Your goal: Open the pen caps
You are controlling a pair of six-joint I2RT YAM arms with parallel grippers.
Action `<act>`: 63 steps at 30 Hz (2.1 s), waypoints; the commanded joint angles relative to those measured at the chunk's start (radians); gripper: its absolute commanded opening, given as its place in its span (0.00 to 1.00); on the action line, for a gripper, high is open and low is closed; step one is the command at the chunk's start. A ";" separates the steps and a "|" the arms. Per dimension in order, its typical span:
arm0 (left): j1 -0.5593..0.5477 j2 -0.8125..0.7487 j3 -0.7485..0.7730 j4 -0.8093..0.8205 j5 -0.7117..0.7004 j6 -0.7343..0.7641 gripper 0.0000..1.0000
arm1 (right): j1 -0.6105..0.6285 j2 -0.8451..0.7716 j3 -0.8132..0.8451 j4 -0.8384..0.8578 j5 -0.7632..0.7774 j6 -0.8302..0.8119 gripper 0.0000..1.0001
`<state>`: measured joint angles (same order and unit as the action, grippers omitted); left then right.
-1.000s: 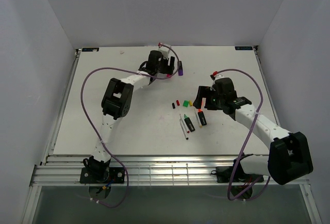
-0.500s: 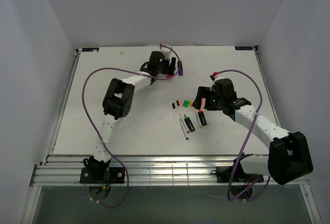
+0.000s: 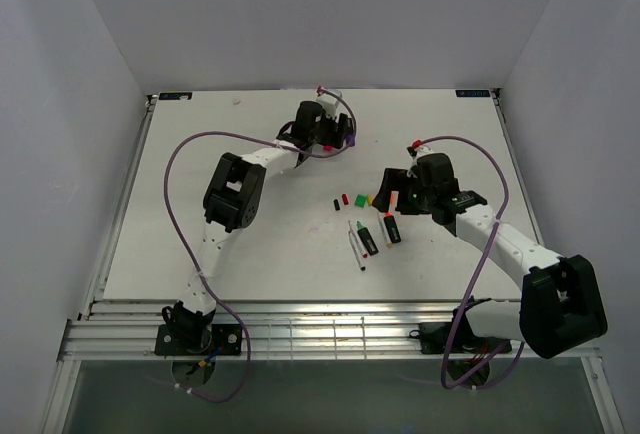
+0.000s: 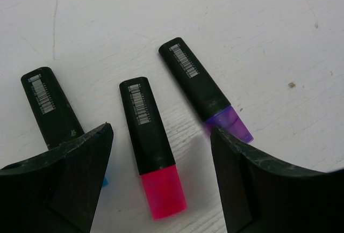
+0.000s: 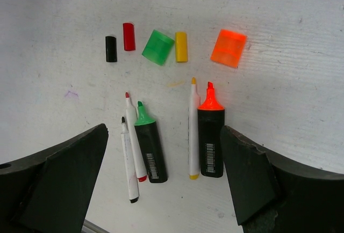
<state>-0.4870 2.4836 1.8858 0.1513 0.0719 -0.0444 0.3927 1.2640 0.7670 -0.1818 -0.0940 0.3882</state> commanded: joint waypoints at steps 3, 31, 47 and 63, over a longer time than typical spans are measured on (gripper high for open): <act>-0.009 0.026 0.039 0.008 -0.021 0.001 0.81 | -0.005 -0.034 -0.026 0.036 0.014 0.003 0.91; -0.022 -0.077 -0.123 -0.019 -0.009 -0.084 0.19 | -0.005 -0.103 -0.060 0.024 -0.029 0.021 0.91; -0.134 -0.670 -0.582 -0.073 0.064 -0.167 0.00 | -0.005 -0.210 -0.060 -0.093 -0.241 0.031 0.90; -0.114 -1.089 -0.932 -0.327 0.666 -0.632 0.00 | 0.089 -0.193 0.124 -0.275 -0.375 -0.317 0.86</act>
<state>-0.6155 1.4300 0.9539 -0.0925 0.5014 -0.6033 0.4271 1.0618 0.8314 -0.3981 -0.4591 0.1825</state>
